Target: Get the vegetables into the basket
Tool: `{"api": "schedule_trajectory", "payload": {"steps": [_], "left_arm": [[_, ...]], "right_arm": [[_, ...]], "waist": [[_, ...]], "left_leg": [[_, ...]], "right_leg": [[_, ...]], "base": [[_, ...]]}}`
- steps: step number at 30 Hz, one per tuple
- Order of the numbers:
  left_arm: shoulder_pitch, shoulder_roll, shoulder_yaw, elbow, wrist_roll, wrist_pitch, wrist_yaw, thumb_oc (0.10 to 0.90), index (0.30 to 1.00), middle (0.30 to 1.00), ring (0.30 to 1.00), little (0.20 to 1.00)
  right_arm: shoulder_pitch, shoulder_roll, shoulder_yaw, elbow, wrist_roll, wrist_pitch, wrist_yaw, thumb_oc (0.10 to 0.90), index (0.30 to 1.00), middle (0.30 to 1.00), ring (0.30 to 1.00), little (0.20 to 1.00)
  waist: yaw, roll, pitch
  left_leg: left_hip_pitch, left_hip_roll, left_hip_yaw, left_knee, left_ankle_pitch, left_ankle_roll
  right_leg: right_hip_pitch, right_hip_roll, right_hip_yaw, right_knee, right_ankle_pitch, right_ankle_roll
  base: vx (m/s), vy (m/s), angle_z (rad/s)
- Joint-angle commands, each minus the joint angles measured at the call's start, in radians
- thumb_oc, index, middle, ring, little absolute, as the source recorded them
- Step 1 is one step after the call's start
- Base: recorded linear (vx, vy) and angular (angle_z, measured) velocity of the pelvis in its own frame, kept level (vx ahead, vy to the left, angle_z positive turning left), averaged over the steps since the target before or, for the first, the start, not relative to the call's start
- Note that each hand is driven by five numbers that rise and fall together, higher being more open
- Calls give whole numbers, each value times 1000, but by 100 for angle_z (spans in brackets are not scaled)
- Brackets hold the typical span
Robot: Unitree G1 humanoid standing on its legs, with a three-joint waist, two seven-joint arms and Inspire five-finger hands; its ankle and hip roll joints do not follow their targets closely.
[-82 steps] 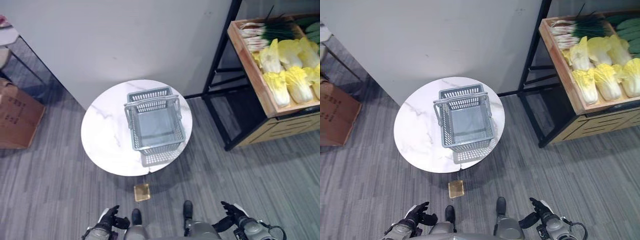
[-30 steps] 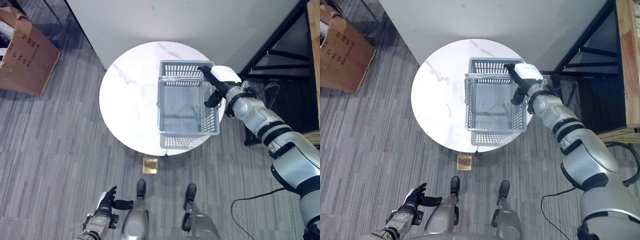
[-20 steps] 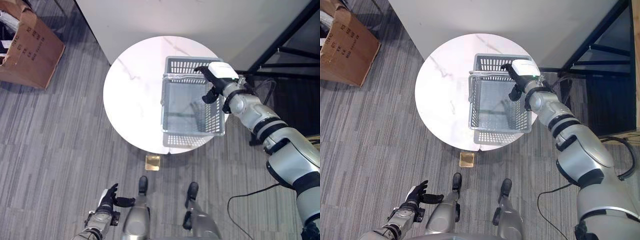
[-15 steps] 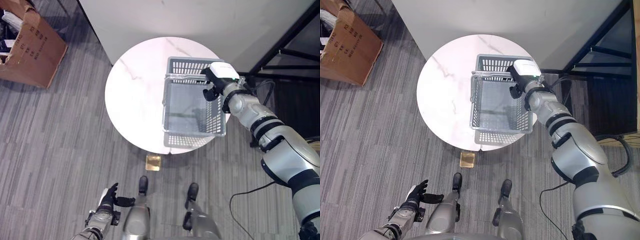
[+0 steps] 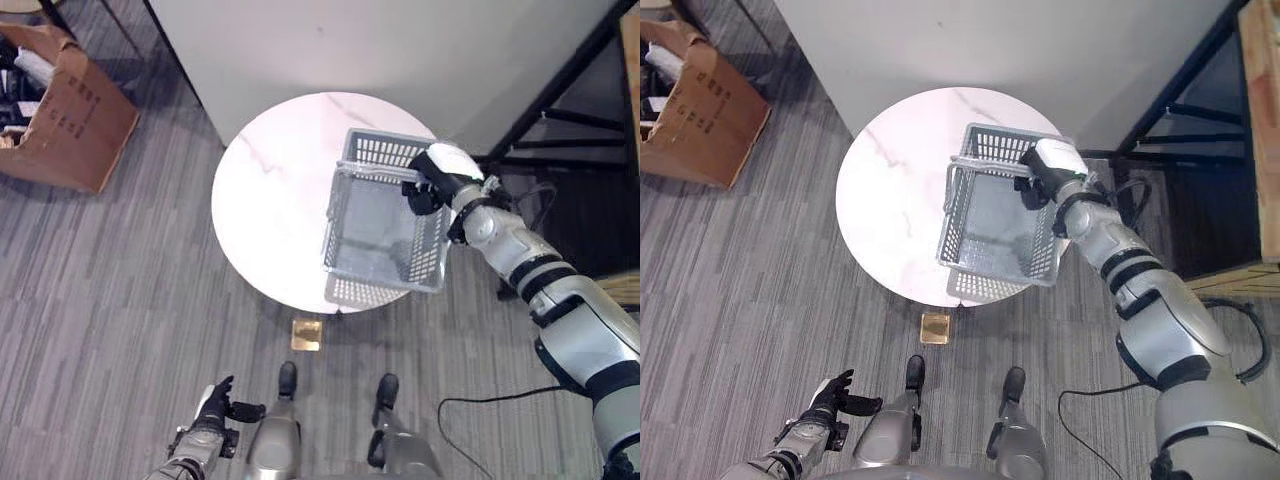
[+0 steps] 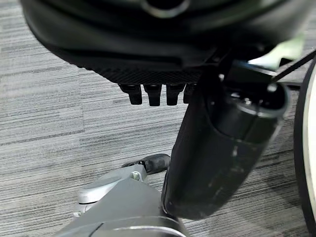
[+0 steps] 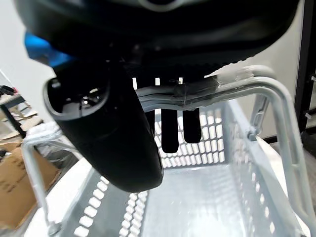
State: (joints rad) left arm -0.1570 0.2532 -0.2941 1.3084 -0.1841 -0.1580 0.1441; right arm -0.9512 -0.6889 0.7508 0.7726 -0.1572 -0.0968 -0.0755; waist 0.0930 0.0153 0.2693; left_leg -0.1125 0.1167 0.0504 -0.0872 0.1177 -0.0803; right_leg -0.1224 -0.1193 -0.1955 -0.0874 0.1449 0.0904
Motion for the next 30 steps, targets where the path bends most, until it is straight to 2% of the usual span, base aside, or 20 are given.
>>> {"api": "schedule_trajectory", "payload": {"steps": [1,4,6,8,13,16,21,22,24,30], "left_arm": [[45,27,-22,71,44,9,-17,900,1000,1000,1000,1000],[64,30,8,78,63,15,-31,900,1000,1000,1000,1000],[70,30,14,80,66,17,-34,900,1000,1000,1000,1000],[89,30,38,83,87,25,-50,900,1000,1000,1000,1000],[109,23,61,85,102,30,-61,900,1000,1000,1000,1000],[124,13,78,87,109,32,-68,900,1000,1000,1000,1000],[143,9,100,89,125,36,-76,900,1000,1000,1000,1000],[153,13,121,89,138,34,-71,900,1000,1000,1000,1000],[157,16,129,89,143,33,-69,900,1000,1000,1000,1000],[160,16,143,85,163,26,-66,900,1000,1000,1000,1000]], "right_arm": [[-72,-41,-68,-90,129,-86,-24,400,300,300,300,300],[-4,-79,-103,-238,194,-104,20,400,300,300,300,300],[20,-90,-120,-268,209,-108,29,400,300,300,300,300],[93,-135,-160,-403,263,-128,71,400,300,300,300,300],[193,-179,-218,-518,309,-141,108,400,300,300,300,300],[285,-173,-283,-573,347,-151,122,400,300,300,300,300],[386,-199,-341,-650,296,-158,126,400,300,300,300,300],[436,-247,-370,-702,225,-164,130,400,300,300,300,300],[475,-269,-391,-722,200,-170,129,400,300,300,300,300],[599,-262,-477,-717,180,-180,110,400,300,300,300,300]], "waist": [[-17,-56,-58],[-31,-57,-75],[-34,-57,-80],[-46,-57,-97],[-59,-57,-118],[-69,-54,-128],[-76,-49,-139],[-83,-47,-145],[-86,-47,-149],[-106,-55,-148]], "left_leg": [[9,-4,-11,0,-39,-28],[27,-1,-3,0,-43,-30],[33,0,0,0,-44,-31],[48,5,6,0,-45,-35],[64,8,18,0,-49,-38],[74,9,26,0,-50,-37],[92,11,37,0,-56,-35],[102,13,43,0,-59,-34],[105,16,48,0,-59,-34],[119,22,69,0,-64,-31]], "right_leg": [[47,-68,84,0,-38,83],[61,-65,87,0,-41,82],[64,-65,88,0,-42,82],[77,-61,91,0,-46,82],[87,-57,98,0,-49,83],[91,-55,103,0,-50,84],[98,-54,113,0,-50,85],[99,-52,118,0,-48,86],[98,-51,120,0,-47,86],[97,-50,123,0,-40,93]], "base": [[24,0,-11],[17,2,-9],[6,-3,-9],[-6,-9,-9],[4,-5,-3],[-1,-1,-1],[9,-3,-13],[-6,-20,-18],[-7,-21,-10],[-8,5,-9]]}}
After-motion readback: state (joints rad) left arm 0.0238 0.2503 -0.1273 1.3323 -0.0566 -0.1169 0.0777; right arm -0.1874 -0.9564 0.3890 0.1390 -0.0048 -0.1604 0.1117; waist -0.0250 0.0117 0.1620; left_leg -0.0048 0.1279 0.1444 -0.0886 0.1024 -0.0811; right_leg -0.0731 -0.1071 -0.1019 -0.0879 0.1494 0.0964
